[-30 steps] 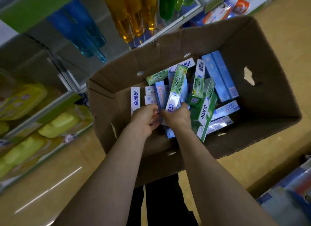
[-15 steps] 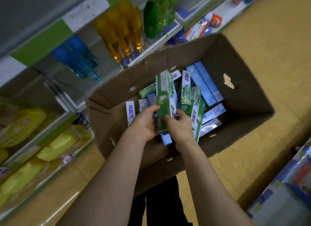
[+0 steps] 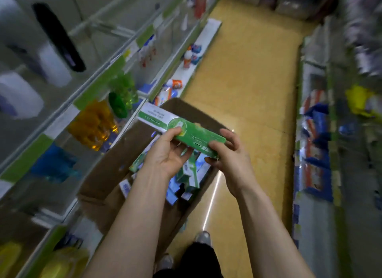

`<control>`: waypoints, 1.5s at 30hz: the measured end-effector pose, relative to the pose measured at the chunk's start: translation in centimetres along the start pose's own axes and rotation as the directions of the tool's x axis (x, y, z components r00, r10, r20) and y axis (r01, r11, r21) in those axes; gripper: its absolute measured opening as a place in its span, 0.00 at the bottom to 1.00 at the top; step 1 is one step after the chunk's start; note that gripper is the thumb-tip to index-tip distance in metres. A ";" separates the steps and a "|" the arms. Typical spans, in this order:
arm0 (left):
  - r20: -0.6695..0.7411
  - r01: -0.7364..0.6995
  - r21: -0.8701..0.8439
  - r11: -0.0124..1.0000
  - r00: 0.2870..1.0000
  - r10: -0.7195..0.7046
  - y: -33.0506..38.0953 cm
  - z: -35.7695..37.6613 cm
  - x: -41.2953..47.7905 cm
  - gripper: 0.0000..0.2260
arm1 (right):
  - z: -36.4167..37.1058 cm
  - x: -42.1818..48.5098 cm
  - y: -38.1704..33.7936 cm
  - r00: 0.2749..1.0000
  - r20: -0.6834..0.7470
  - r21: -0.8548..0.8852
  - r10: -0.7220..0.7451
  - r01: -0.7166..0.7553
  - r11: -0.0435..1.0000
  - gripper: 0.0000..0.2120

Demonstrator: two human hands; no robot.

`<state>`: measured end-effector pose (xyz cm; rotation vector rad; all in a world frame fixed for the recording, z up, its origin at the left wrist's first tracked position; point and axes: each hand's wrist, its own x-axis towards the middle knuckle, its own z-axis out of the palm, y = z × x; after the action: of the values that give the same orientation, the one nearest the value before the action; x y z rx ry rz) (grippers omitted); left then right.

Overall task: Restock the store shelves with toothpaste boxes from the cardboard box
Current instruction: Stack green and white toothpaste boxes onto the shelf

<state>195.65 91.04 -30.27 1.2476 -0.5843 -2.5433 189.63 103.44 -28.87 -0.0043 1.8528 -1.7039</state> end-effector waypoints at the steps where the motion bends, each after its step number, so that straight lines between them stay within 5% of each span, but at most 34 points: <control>1: 0.027 -0.007 0.021 1.000 1.000 0.007 -0.2 1.2 -0.5 0.06 | -1.0 -0.6 -0.8 0.999 0.008 -0.005 -0.050 0.050 0.999 0.22; 5: 0.173 -0.008 0.145 0.989 0.985 -0.018 -1.9 7.7 -3.0 0.04 | -6.1 -4.0 -4.4 0.965 0.014 -0.184 -0.260 0.258 0.948 0.33; 10: 0.344 -0.006 0.214 0.977 0.936 -0.070 -5.9 16.0 -6.1 0.03 | -13.2 -7.4 -8.8 0.859 -0.162 -0.337 -0.485 0.413 0.846 0.26; 22: 0.679 -0.051 0.357 0.933 0.700 -0.221 -19.0 36.0 -15.2 0.04 | -34.6 -17.6 -16.7 0.590 -0.474 -0.420 -0.653 0.500 0.757 0.22; 36: 0.757 -0.033 0.568 0.823 0.414 -0.506 -35.9 49.1 -24.6 0.04 | -49.2 -26.6 -16.8 0.233 -0.711 -0.571 -0.664 0.361 0.738 0.24; 45: 0.725 0.053 0.667 0.743 0.180 -0.664 -41.9 58.1 -27.5 0.09 | -57.0 -28.6 -19.7 0.027 -0.769 -0.623 -0.639 0.191 0.758 0.15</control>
<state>164.09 153.08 1.95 -0.5125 -1.3987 -3.5707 180.42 162.80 0.08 0.6243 3.5099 -1.8382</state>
